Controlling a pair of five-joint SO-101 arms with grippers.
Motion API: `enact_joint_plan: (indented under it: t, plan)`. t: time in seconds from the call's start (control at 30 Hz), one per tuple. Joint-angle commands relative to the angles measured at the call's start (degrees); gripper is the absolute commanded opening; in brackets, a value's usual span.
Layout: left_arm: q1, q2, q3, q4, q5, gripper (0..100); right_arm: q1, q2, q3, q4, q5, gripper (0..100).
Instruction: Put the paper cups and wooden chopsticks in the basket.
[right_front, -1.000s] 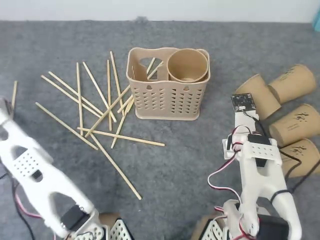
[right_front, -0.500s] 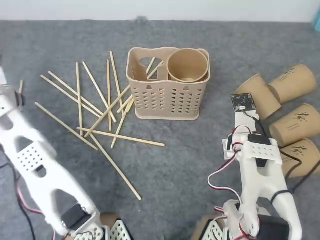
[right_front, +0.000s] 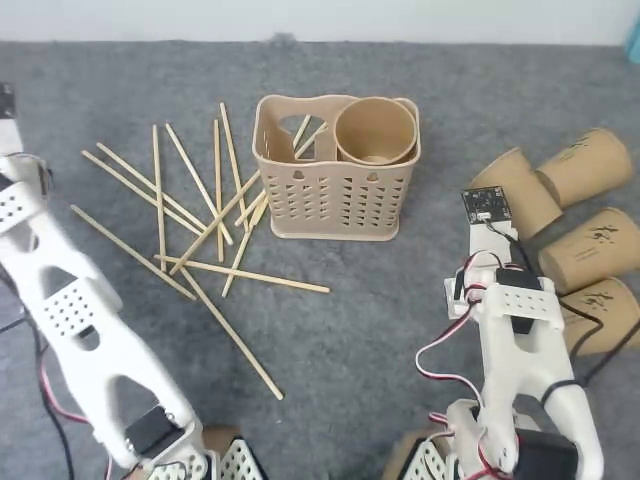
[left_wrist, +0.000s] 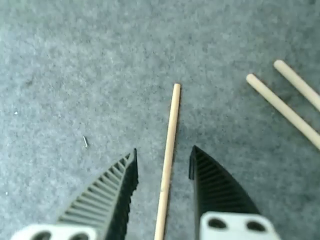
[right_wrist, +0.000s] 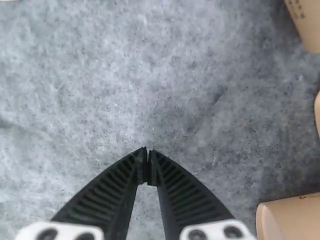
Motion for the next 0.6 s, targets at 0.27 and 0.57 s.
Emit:
enact_joint_plan:
  t: [0.27, 0.57]
  plan:
    - [-0.62, 7.91, -1.45, -12.75, -0.09, 17, 0.22, -2.77, -0.18, -0.66, 0.70, 0.8]
    - [-1.05, 12.13, -2.51, -14.15, -0.18, 2, 0.22, -2.77, -0.18, -1.45, 0.70, 0.8]
